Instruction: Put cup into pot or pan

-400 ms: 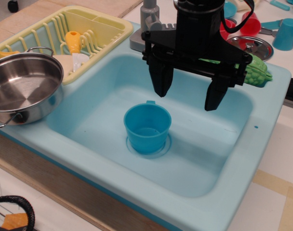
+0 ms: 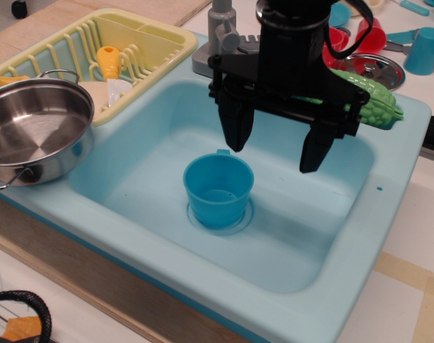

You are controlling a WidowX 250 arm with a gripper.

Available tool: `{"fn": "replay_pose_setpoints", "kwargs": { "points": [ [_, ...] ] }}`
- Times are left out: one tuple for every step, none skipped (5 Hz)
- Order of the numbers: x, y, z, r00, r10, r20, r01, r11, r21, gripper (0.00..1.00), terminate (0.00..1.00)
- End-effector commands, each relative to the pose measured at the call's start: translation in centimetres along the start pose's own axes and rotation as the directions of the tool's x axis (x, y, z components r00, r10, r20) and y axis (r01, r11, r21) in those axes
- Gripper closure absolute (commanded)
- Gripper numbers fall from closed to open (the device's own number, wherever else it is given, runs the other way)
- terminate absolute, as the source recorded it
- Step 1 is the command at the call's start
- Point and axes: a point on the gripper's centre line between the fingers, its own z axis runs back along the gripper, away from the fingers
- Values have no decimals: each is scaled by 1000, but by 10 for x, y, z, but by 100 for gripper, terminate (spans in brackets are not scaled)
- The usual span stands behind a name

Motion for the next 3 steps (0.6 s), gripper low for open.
{"fn": "replay_pose_setpoints", "kwargs": {
  "points": [
    [-2,8,-13,999,48,-7,-48,998,-28,0,0],
    [-6,11,-28,998,57,-19,-58,997,-54,0,0],
    [-3,12,-41,999,29,-42,-31,998,-47,0,0]
  ]
}}
